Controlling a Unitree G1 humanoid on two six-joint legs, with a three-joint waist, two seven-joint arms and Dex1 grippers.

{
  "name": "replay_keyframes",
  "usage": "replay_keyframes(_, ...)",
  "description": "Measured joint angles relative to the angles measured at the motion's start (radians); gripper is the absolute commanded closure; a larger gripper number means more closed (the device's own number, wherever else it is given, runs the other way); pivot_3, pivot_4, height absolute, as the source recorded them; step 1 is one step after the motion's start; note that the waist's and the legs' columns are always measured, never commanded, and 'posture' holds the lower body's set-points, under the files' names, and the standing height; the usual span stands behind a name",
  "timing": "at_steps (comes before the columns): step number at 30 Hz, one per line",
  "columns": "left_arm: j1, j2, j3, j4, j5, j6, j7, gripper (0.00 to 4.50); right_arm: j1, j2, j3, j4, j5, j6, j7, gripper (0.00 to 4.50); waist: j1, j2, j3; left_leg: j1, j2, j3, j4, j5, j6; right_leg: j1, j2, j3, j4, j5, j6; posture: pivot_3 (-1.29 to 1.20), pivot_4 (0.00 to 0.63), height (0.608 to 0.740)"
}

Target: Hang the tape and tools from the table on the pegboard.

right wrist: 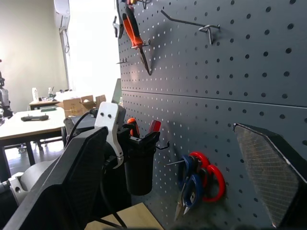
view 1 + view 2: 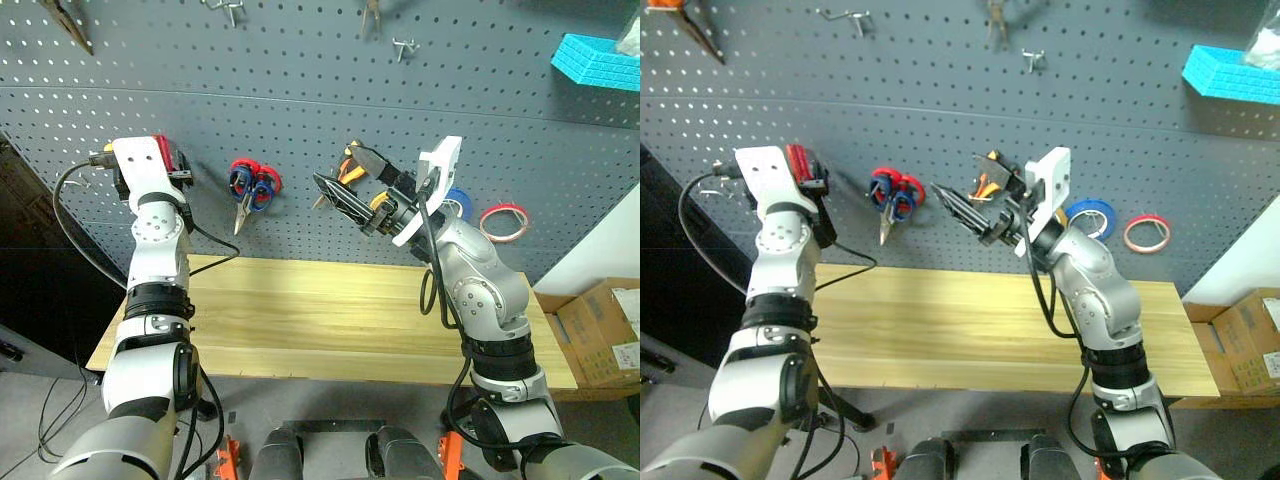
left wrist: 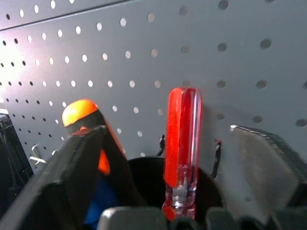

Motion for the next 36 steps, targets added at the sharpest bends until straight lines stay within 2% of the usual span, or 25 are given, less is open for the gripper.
replay_keyframes(6, 0.065, -0.035, 0.006, -0.194, -0.022, 0.091, -0.006, 0.05, 0.019, -0.031, 0.006, -0.004, -0.006, 0.000, 0.009, 0.00, 0.003, 0.000, -0.001, 0.000, 0.000, 0.000, 0.000, 0.000, 0.000, 0.002, 0.000, 0.000, -0.001, 0.000, 0.000, 0.07, 0.025, 0.740)
replay_keyframes(9, 0.111, -0.070, -0.013, -0.351, -0.042, 0.162, -0.045, 0.05, 0.035, -0.077, 0.023, -0.009, -0.085, -0.045, 0.003, 0.00, 0.007, -0.001, -0.001, 0.000, 0.000, 0.000, 0.000, 0.000, 0.000, 0.002, -0.001, 0.000, -0.002, 0.000, 0.000, 0.07, 0.024, 0.740)
replay_keyframes(13, 0.152, -0.134, -0.094, -0.616, -0.076, 0.270, -0.122, 0.05, 0.073, -0.088, 0.019, 0.001, -0.233, -0.133, -0.106, 0.00, 0.010, -0.002, -0.004, 0.000, -0.001, 0.001, 0.000, 0.000, 0.000, 0.003, -0.001, 0.001, -0.003, 0.000, 0.000, 0.07, 0.023, 0.740)
replay_keyframes(17, 0.185, -0.205, -0.186, -0.777, -0.103, 0.348, -0.181, 0.05, 0.119, -0.060, 0.021, 0.008, -0.351, -0.164, -0.231, 0.00, 0.004, 0.003, -0.015, 0.001, -0.001, 0.002, 0.000, 0.000, 0.000, 0.003, -0.001, 0.003, -0.003, -0.001, 0.001, 0.06, 0.021, 0.740)
replay_keyframes(21, 0.234, -0.266, -0.239, -0.830, -0.107, 0.394, -0.205, 0.05, 0.169, -0.031, 0.031, 0.005, -0.427, -0.180, -0.311, 0.00, -0.007, 0.010, -0.023, 0.004, -0.001, 0.002, 0.000, 0.000, 0.000, 0.004, 0.000, 0.004, -0.002, -0.004, 0.003, 0.04, 0.022, 0.740)
replay_keyframes(25, 0.420, -0.305, -0.309, -0.855, -0.111, 0.430, -0.241, 0.05, 0.283, 0.002, 0.042, -0.005, -0.517, -0.134, -0.430, 0.00, -0.012, 0.018, -0.037, 0.007, -0.001, 0.004, 0.000, 0.000, 0.000, 0.005, 0.000, 0.007, -0.002, -0.007, -0.002, 0.03, 0.032, 0.740)
replay_keyframes(29, 0.539, -0.297, -0.284, -0.844, -0.109, 0.455, -0.239, 0.05, 0.399, 0.029, 0.006, -0.030, -0.537, -0.012, -0.503, 0.00, -0.024, 0.018, -0.037, 0.007, 0.000, 0.004, 0.000, 0.000, 0.000, 0.005, 0.000, 0.007, 0.000, -0.007, -0.002, 0.02, 0.039, 0.740)
replay_keyframes(36, 0.626, -0.273, -0.174, -0.827, -0.113, 0.472, -0.229, 0.05, 0.523, 0.007, -0.053, -0.135, -0.545, 0.098, -0.534, 0.00, -0.027, 0.018, -0.037, 0.008, -0.001, 0.004, 0.000, -0.001, -0.001, 0.006, -0.002, 0.006, -0.003, -0.007, -0.002, 0.01, 0.036, 0.740)
